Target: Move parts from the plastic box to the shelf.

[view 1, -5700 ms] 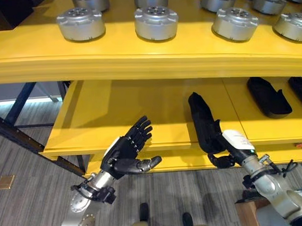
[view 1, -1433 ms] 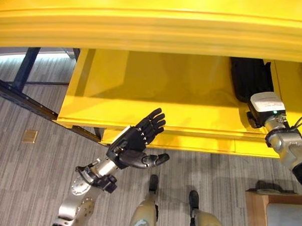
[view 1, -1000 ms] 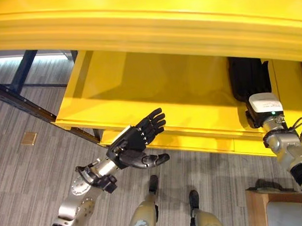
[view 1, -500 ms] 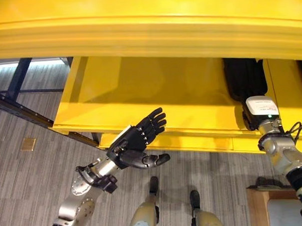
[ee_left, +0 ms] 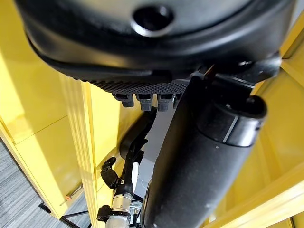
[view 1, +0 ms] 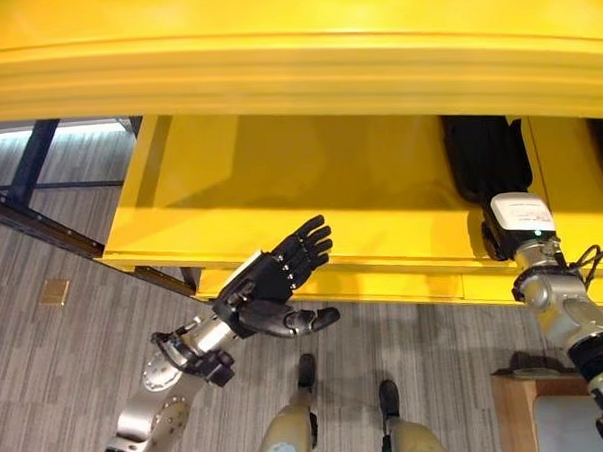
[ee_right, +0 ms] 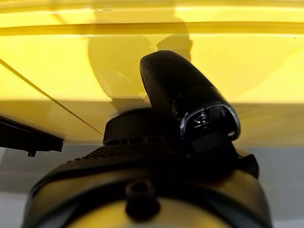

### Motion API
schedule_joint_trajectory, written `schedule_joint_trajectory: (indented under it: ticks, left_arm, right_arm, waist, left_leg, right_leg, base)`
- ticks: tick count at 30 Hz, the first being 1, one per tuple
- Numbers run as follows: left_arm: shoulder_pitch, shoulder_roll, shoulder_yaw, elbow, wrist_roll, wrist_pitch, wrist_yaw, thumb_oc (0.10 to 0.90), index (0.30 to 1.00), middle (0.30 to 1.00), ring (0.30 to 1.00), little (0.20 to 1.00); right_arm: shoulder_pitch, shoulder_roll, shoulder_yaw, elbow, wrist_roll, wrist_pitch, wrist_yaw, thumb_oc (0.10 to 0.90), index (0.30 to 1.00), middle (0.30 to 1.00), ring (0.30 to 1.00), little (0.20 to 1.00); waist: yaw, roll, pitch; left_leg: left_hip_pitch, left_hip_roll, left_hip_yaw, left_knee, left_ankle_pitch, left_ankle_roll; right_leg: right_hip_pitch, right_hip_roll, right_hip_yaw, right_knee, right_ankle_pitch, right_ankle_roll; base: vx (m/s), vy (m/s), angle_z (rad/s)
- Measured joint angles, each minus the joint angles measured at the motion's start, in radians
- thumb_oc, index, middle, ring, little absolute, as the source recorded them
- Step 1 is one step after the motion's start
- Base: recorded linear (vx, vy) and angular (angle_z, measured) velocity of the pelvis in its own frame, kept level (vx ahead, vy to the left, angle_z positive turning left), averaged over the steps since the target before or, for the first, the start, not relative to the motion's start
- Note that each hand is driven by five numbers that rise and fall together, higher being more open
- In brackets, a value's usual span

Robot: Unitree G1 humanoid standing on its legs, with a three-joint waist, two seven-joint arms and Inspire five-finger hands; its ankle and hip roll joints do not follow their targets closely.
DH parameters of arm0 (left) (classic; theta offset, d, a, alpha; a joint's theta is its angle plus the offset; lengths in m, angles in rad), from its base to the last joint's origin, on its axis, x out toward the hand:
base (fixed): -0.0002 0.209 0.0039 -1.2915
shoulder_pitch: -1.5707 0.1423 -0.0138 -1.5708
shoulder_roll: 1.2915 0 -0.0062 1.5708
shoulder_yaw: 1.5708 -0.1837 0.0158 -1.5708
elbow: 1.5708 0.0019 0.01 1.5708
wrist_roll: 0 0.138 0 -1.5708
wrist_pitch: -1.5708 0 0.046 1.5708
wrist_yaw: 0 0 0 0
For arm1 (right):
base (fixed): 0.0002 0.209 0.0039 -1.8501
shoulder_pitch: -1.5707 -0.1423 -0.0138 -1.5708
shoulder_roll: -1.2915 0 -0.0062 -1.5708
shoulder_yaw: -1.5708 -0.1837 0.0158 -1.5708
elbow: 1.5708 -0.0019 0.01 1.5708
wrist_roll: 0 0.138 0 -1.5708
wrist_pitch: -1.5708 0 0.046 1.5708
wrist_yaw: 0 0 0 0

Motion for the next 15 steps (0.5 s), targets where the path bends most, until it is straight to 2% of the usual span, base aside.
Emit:
schedule_joint_trajectory:
  ticks: [15]
  left_arm:
    - [0.018,-0.006,0.001,-0.011,0.001,0.0,0.0,0.9,1.0,1.0,1.0,1.0]
  right_arm:
    - [0.07,0.035,-0.041,-0.081,0.019,0.014,0.001,0.9,1.0,1.0,1.0,1.0]
  waist:
    - [-0.01,0.0,0.0]
  left_leg:
    - [0.006,0.001,0.007,0.0,-0.002,0.001]
  right_leg:
    - [0.003,0.0,0.005,0.0,0.0,0.0]
  base:
    - [0.0,0.001,0.0]
